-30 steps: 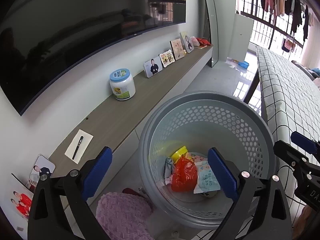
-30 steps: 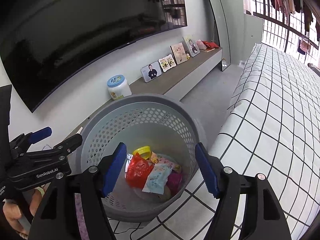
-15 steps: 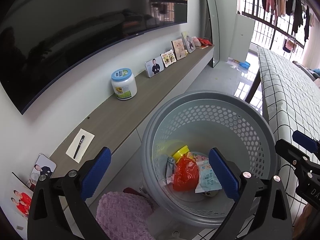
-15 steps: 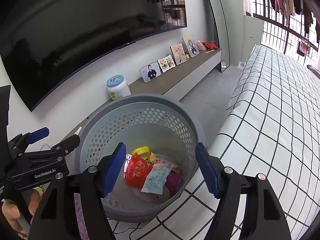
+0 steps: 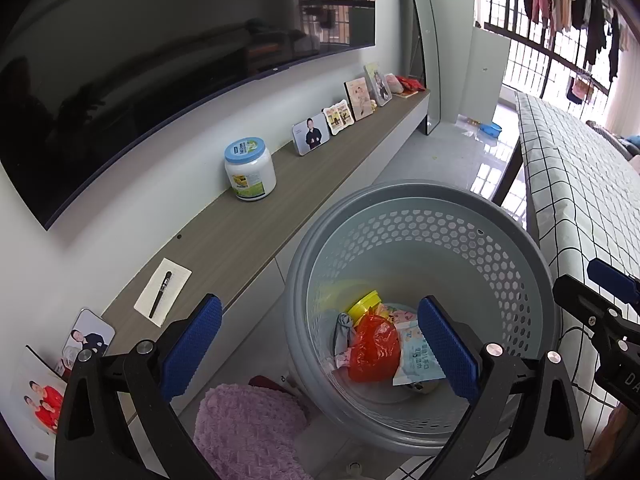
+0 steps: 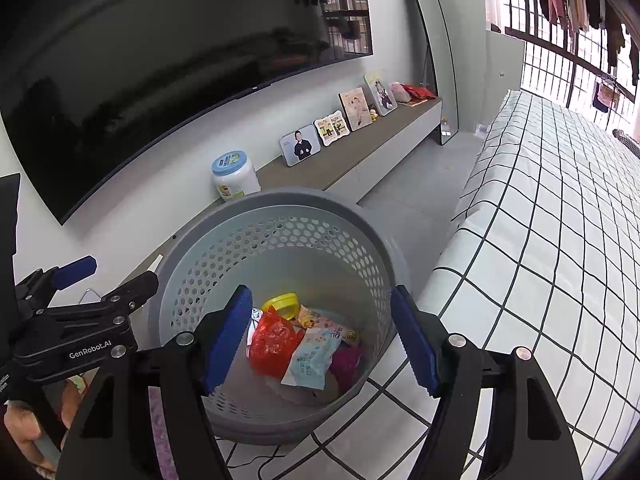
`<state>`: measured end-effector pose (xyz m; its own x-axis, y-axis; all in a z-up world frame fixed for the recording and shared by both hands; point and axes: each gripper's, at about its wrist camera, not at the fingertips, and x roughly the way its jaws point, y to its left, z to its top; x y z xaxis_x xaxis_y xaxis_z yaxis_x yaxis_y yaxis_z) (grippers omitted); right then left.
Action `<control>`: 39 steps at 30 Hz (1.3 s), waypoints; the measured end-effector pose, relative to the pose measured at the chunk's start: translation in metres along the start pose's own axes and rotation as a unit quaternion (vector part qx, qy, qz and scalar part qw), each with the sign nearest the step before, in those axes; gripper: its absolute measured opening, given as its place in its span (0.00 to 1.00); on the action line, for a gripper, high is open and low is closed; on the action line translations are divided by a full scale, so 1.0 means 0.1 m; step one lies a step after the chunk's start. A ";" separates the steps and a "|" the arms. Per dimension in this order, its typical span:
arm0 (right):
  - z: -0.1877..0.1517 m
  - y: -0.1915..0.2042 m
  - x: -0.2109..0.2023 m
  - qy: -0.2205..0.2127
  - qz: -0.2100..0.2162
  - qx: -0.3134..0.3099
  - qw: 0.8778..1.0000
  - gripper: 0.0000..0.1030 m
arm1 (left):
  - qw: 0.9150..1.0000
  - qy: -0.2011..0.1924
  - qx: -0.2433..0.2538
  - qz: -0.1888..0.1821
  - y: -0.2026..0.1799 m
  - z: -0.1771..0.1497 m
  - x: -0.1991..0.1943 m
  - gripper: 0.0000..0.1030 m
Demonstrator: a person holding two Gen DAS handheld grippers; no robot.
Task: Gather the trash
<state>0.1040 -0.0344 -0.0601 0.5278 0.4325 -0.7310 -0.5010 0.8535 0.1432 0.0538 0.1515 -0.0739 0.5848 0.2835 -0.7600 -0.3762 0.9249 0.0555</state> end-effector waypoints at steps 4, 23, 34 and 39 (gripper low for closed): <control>0.00 0.00 0.00 0.000 0.000 0.000 1.000 0.67 | 1.000 -0.001 0.001 0.000 0.00 0.00 0.00 0.94; 0.00 -0.01 0.00 0.000 -0.001 0.001 1.000 0.67 | 1.000 0.005 0.001 0.006 0.01 0.01 0.01 0.94; 0.00 0.00 0.00 0.000 -0.001 0.000 1.000 0.67 | 1.000 0.007 0.000 0.010 0.01 0.00 0.02 0.94; 0.00 0.00 0.00 0.001 -0.001 -0.001 1.000 0.67 | 1.000 0.004 0.003 0.010 -0.01 0.00 0.01 0.94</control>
<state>0.1041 -0.0343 -0.0604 0.5279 0.4299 -0.7325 -0.5010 0.8540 0.1401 0.0547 0.1510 -0.0747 0.5706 0.3005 -0.7643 -0.3839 0.9203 0.0752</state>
